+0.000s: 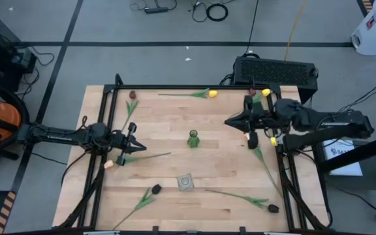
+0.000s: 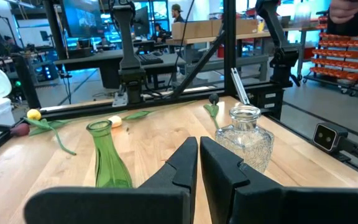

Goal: Sort flowers into vase by color
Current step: Put the right white flower into the green vase

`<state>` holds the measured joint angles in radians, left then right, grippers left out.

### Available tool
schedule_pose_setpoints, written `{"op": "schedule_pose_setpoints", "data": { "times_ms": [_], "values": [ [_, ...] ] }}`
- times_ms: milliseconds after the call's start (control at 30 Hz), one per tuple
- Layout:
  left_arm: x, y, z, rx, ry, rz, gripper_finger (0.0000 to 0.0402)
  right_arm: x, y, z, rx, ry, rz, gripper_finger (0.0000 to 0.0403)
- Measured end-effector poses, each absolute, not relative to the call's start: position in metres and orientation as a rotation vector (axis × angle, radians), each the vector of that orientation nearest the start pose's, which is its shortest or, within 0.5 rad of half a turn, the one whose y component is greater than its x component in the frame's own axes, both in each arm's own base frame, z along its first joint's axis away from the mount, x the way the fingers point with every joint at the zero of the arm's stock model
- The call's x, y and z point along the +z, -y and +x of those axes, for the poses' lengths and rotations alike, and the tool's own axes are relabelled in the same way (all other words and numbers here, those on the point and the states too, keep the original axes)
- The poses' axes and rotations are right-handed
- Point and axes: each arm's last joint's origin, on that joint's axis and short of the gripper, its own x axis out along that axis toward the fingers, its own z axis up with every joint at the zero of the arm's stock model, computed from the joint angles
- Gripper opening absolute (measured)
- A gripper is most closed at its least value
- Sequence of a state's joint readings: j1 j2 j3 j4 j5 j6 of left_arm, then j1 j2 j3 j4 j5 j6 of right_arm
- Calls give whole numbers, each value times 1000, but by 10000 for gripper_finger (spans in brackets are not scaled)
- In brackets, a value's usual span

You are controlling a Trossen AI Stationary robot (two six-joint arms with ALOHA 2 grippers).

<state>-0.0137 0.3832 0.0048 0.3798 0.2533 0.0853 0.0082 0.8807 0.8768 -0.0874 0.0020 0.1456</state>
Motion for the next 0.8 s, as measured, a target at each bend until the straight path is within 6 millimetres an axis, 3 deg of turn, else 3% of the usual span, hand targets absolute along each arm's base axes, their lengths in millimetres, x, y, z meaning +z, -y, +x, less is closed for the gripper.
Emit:
{"op": "schedule_pose_setpoints", "data": {
  "times_ms": [200, 333, 533, 800],
  "values": [
    [168, 9, 121, -267, 12, 85, 29, 339, 5, 197, -127, -266, 203, 0],
    [167, 9, 121, -267, 12, 85, 29, 337, 12, 185, -265, -452, 279, 0],
    [167, 9, 121, -267, 12, 85, 29, 344, 16, 167, -390, -592, 473, 0],
    [167, 9, 121, -267, 12, 85, 29, 326, 21, 149, -636, -813, 629, 2]
  ]
}}
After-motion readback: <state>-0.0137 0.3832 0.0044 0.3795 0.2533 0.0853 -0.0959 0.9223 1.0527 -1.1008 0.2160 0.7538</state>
